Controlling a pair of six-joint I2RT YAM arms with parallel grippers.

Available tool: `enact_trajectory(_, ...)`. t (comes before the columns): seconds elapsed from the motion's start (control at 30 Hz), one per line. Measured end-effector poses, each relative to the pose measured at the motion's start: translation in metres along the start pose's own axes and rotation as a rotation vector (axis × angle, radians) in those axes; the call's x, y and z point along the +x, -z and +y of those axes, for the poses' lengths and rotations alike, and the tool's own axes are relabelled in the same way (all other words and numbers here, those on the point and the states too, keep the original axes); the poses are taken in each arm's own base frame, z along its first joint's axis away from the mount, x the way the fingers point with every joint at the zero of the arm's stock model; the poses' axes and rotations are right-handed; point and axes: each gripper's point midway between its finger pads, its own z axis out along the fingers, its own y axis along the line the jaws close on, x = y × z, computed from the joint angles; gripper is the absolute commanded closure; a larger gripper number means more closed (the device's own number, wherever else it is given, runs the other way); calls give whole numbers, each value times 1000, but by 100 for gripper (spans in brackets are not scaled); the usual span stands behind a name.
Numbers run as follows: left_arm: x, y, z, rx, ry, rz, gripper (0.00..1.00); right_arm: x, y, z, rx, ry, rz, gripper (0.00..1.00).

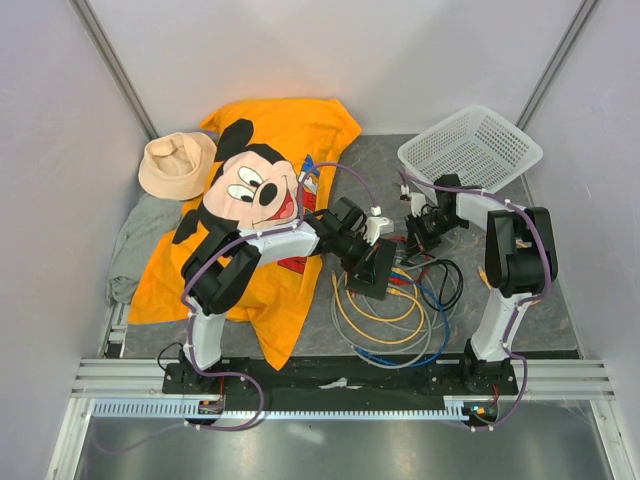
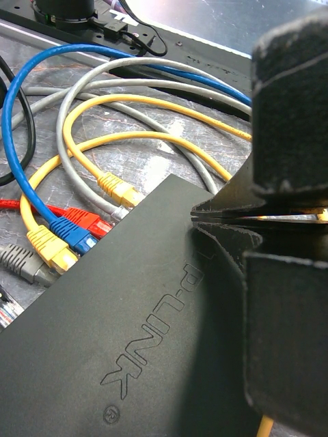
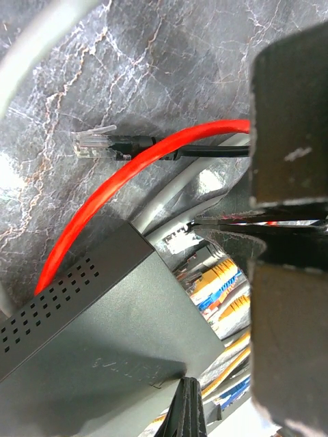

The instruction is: Pull the plug from the switch port

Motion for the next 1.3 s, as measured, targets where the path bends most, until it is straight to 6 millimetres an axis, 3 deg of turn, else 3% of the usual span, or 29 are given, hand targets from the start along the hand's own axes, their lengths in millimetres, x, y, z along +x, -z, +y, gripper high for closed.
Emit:
enact_trajectory(0.37,0,0,0,0,0,1,99,-2,2,0,10,-4,-8,100)
enact_trajectory(0.6,0,0,0,0,0,0,99,-18,21,-1,77,60,-68,100)
enact_trajectory(0.7,0,0,0,-1,0,0,98,-25,34,4,93,108,-103,90)
enact_trajectory(0.9,0,0,1,-4,-5,-1,99,-30,55,22,87,197,-145,51)
enact_trajectory(1.07,5,10,3,-22,-25,-5,99,-17,58,26,70,285,-101,46)
enact_trajectory(1.3,15,46,24,-106,6,-29,98,2,55,29,66,459,-1,44)
